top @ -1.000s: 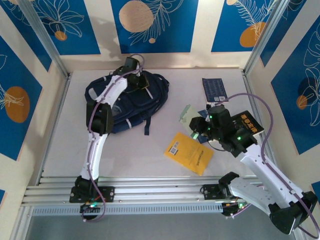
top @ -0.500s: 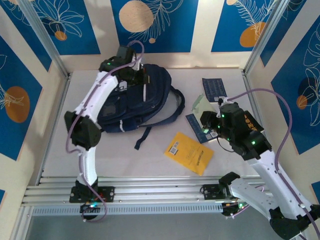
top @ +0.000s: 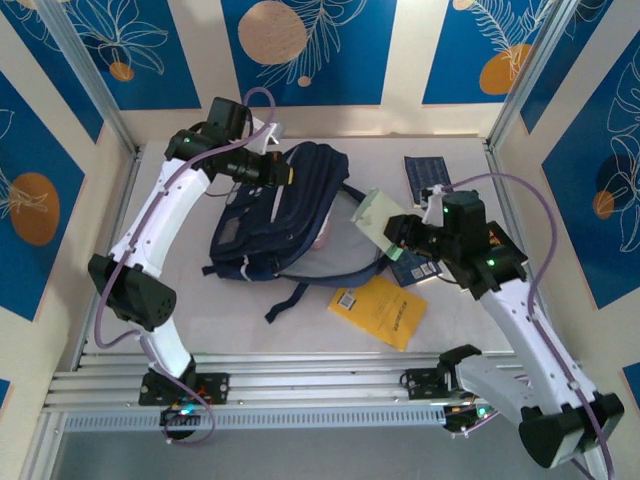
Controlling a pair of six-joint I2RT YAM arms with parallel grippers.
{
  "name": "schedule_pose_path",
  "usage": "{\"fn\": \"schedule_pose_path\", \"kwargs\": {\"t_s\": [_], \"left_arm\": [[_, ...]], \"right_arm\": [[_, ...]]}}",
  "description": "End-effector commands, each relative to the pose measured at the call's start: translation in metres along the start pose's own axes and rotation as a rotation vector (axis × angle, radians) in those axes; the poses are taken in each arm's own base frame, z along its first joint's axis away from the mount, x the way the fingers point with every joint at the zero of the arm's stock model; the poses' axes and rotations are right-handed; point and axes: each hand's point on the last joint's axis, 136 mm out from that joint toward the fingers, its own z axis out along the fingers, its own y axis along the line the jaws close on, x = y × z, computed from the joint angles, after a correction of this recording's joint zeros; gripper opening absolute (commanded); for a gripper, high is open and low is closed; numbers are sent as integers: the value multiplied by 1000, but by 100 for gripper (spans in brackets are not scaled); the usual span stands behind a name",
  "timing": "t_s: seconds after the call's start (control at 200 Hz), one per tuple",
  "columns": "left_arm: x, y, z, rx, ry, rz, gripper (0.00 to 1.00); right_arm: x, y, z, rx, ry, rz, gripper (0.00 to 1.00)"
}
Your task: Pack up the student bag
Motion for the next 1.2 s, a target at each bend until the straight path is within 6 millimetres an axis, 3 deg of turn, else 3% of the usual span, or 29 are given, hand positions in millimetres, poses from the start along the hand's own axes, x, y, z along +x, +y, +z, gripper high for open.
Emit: {"fn": "schedule_pose_path", "kwargs": {"t_s": [0.0,0.21,0.49,0.65,0.84,0.895,0.98,1.045,1.095,1.195], "left_arm": [[-25,-47,-31,159,-139,151,0],[-27,-56,-32,223,-139,143,0],[-27,-64,-38,276,-144,139,0],[-28,-69,-44,292,-157,147,0],[-31,-64,-46,282,-165,130,0],[-32,-60,-46,280,-167,118,0],[-34,-54,-46,271,-169,99,0],[-34,-49,-46,268,-170,82,0],[-35,-45,-47,263,-178,68,0],[-36,-35,-50,246,-191,44,0]], "right_arm": [[13,32,19,-224,162,75,0],[18,27,72,-268,276,191,0],[13,29,149,-197,353,200,0],[14,29,204,-149,413,207,0],[38,33,276,-52,485,178,5],[43,40,292,-60,500,173,15],[48,48,307,-70,511,157,56],[43,49,308,-48,489,146,74],[38,52,301,-53,460,124,83],[26,61,280,-88,412,73,86]]}}
